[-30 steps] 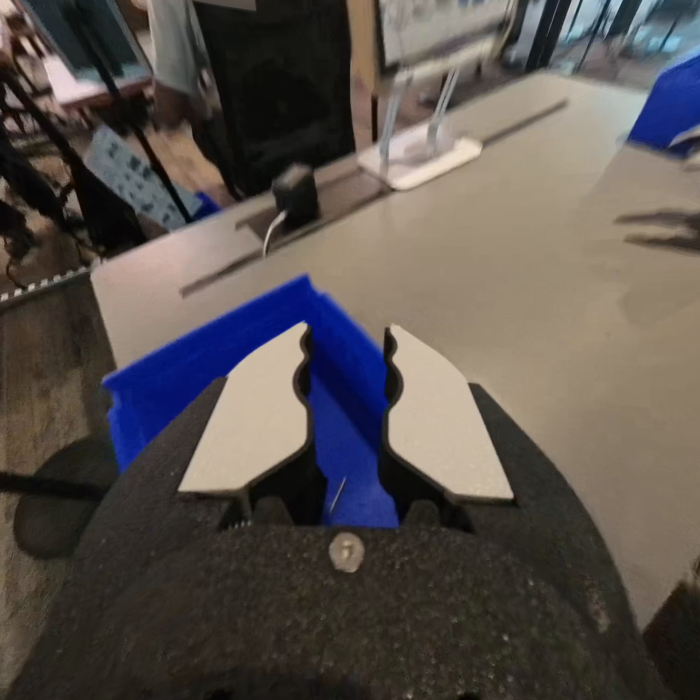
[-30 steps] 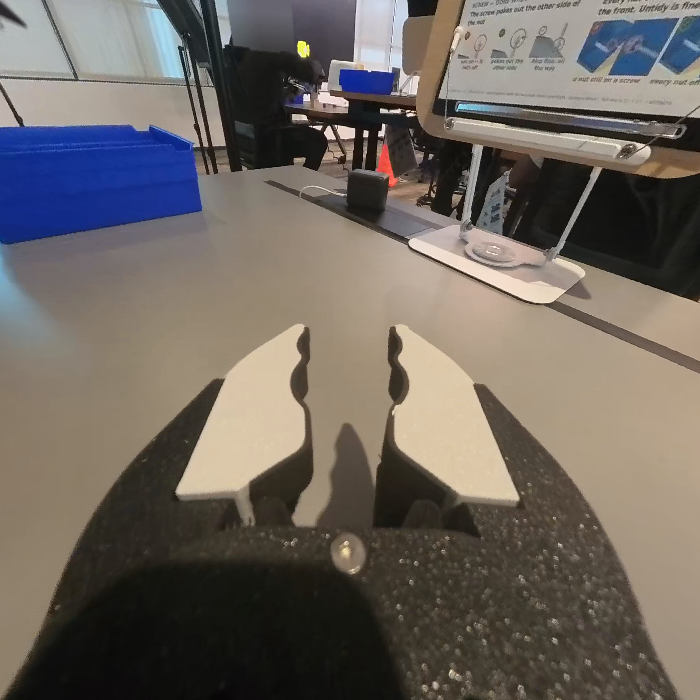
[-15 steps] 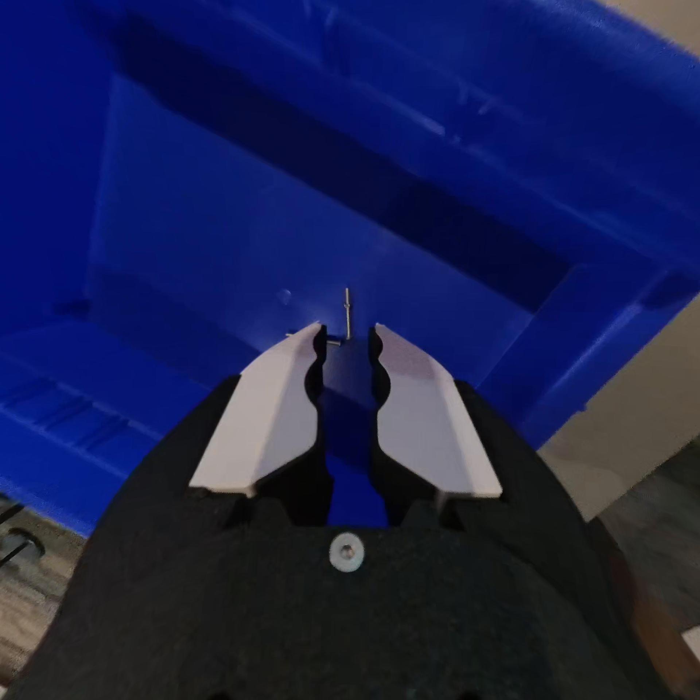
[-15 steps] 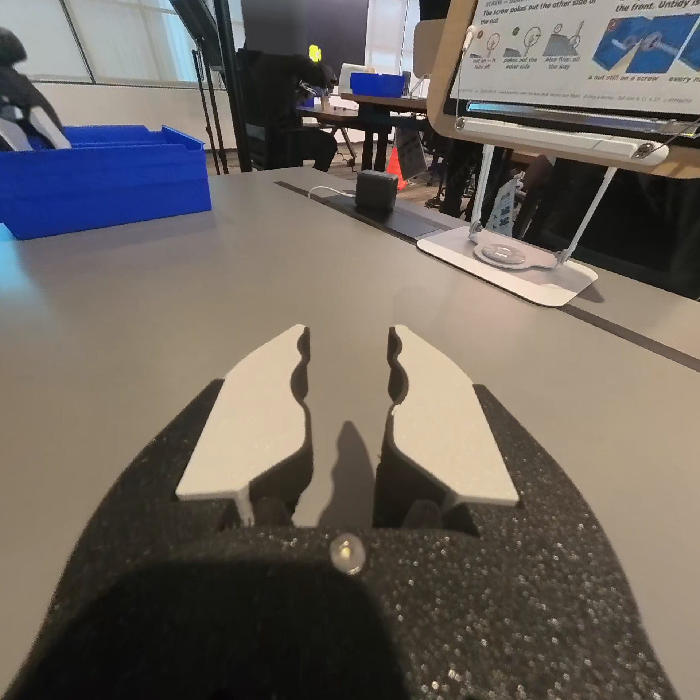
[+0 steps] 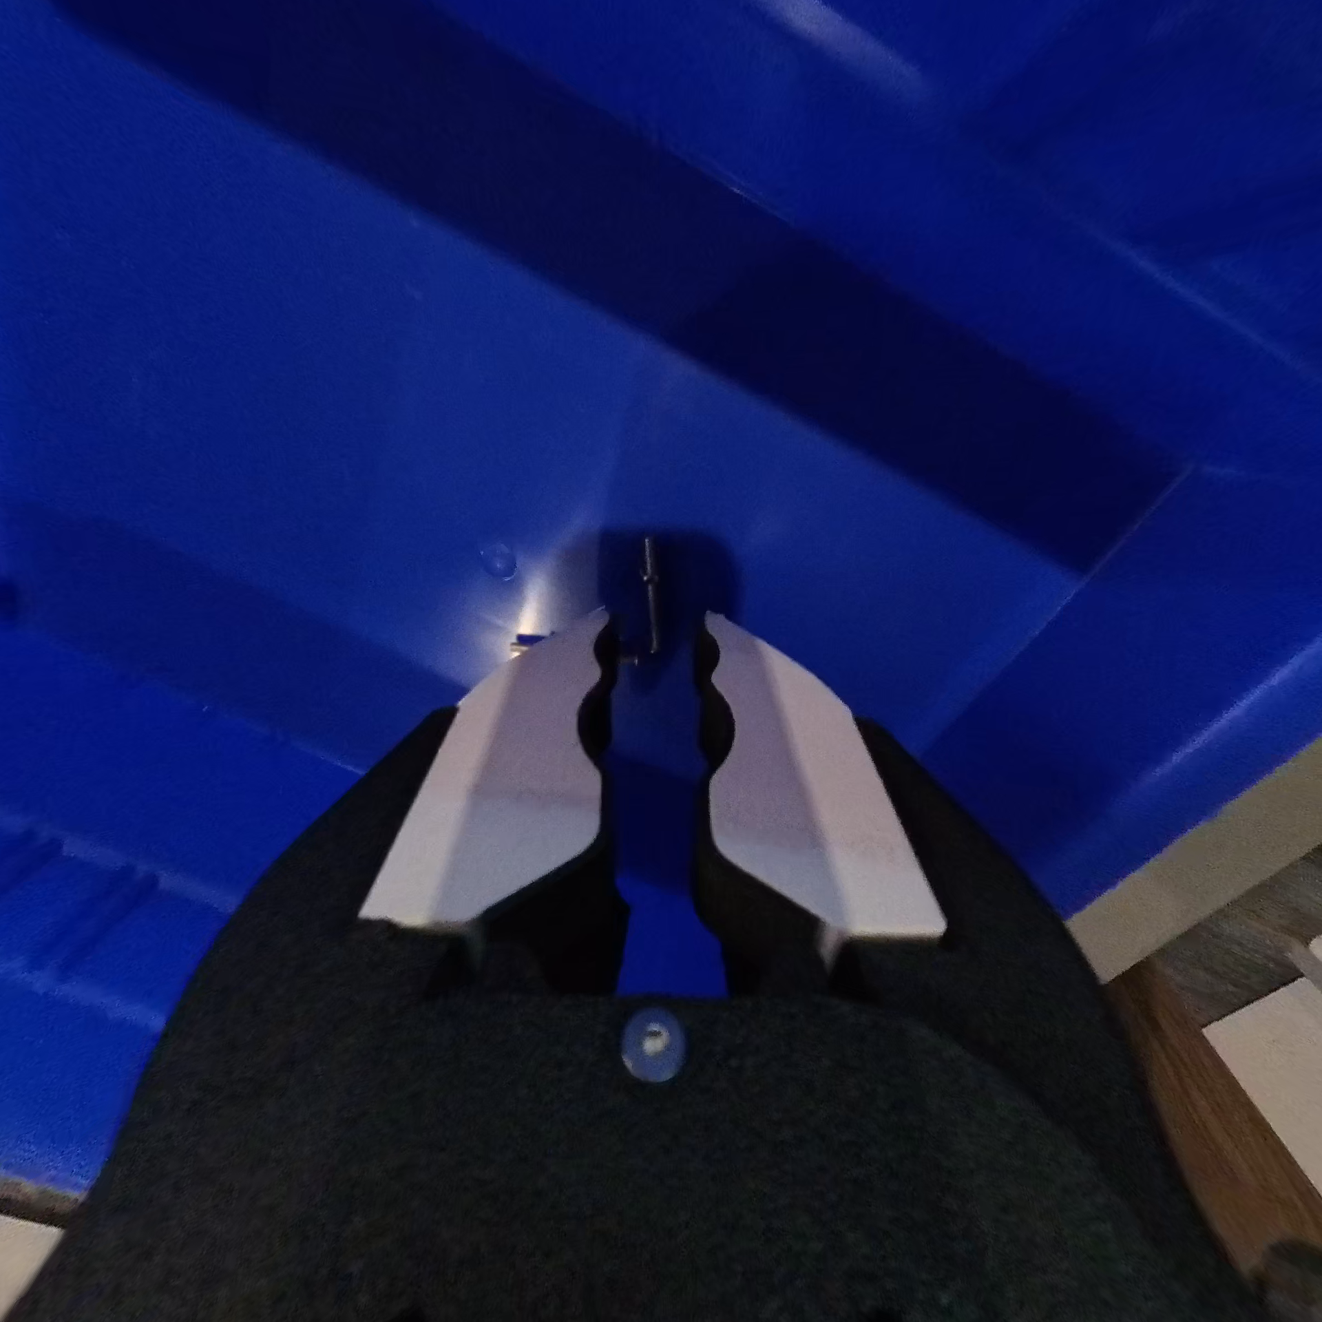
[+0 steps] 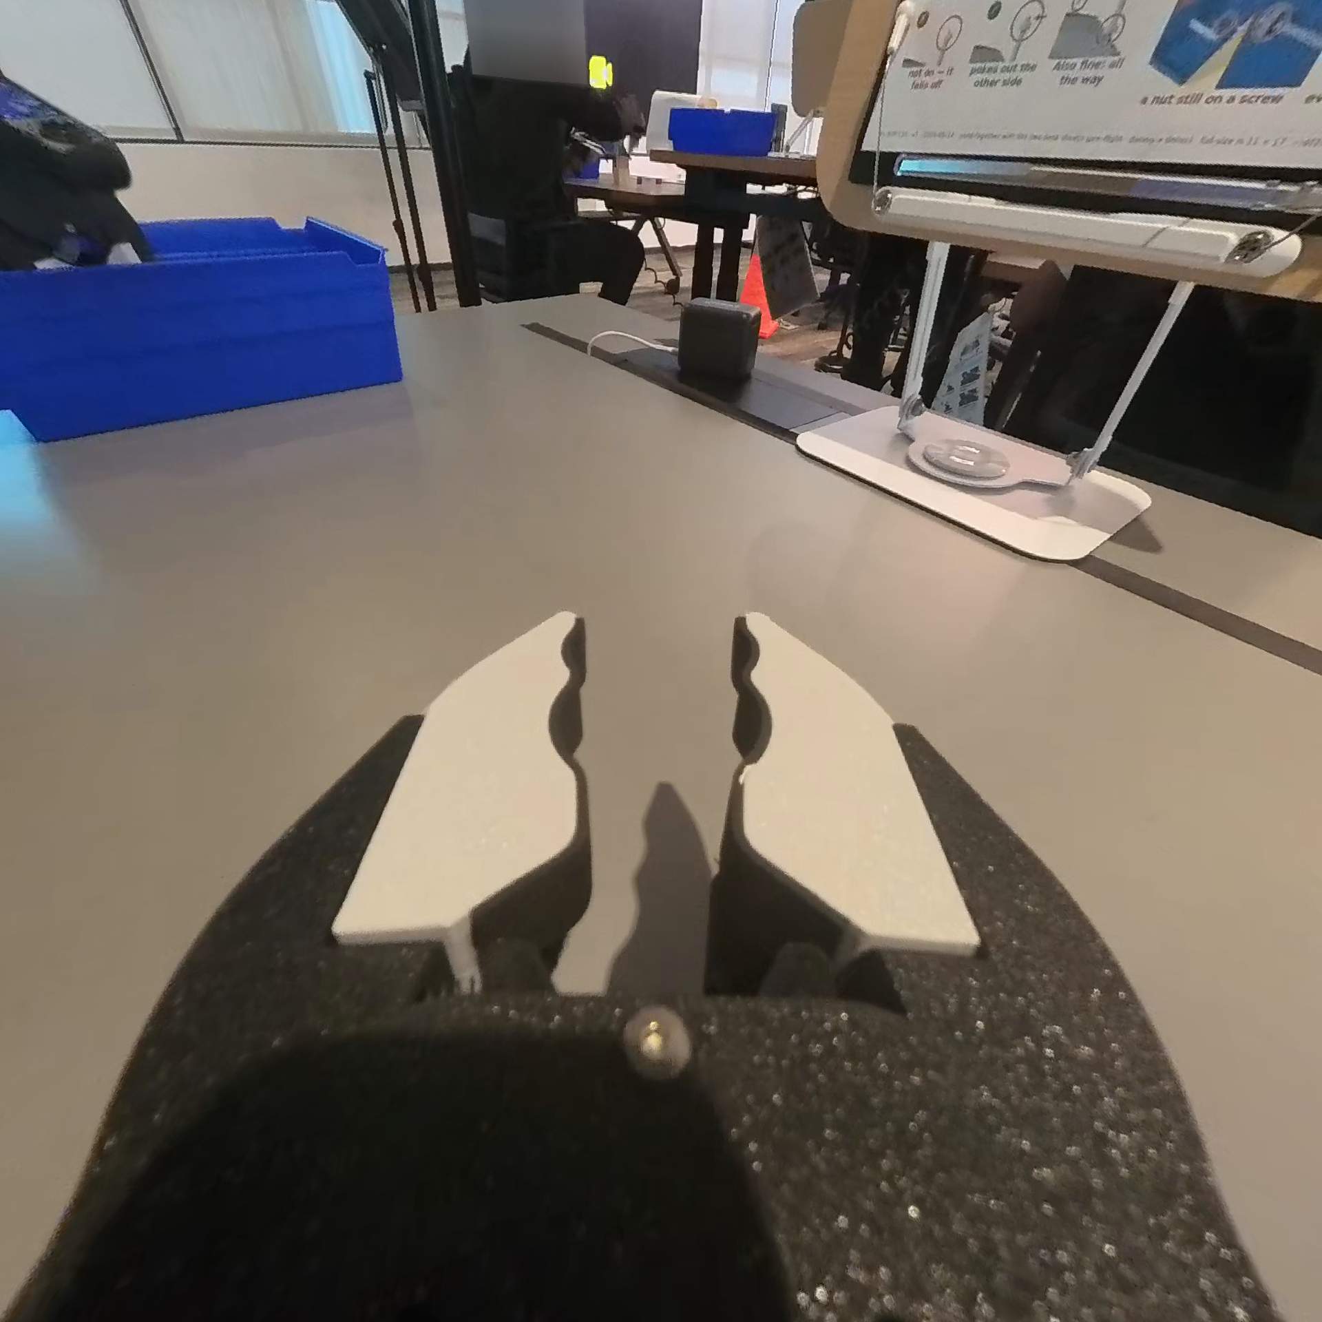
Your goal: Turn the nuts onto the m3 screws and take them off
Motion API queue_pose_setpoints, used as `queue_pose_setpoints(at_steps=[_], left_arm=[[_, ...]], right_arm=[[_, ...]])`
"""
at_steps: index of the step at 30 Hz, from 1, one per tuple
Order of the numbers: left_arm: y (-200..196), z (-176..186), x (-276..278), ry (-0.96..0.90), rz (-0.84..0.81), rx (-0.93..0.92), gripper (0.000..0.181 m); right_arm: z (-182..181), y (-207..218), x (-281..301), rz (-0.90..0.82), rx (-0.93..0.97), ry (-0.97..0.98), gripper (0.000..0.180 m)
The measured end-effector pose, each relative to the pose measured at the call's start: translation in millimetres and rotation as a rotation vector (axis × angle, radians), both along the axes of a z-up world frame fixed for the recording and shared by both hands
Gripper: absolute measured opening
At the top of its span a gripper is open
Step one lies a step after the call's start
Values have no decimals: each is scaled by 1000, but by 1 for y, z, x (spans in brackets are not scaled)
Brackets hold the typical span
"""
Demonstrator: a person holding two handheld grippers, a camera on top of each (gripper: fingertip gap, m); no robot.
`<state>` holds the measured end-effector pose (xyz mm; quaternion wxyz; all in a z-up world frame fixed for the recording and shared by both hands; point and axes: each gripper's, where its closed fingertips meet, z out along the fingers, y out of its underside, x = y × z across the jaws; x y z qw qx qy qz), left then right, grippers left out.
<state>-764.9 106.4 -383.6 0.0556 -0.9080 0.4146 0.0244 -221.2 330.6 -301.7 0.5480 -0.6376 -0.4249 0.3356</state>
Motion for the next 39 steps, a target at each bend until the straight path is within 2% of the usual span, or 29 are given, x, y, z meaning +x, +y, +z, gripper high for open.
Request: queue_pose_setpoints(at_steps=[4,7,17,21,24,28,32,36,39], left_arm=[[0,-3,2,-17,6,-5,16],[-4,-4,6,-46,8,-35,3],[-1,-1,2,-53,126,28,3],[14,27,1,-157,224,180,3],[33,70,14,-304,284,350,2],[62,141,58,-511,274,576,2],[89,189,132,-708,198,692,2],[114,211,217,-894,91,722,2],[132,213,275,-1058,30,700,2]], right_arm=[[-1,0,0,0,-8,0,39],[-2,1,0,0,-10,-1,39],[-1,-2,-2,11,-17,9,37],[1,-1,0,11,-27,30,37],[1,-1,0,13,-34,36,36],[2,-1,-1,15,-41,43,36],[1,0,0,12,-50,49,36],[2,1,2,7,-57,63,35],[2,2,3,5,-58,73,35]])
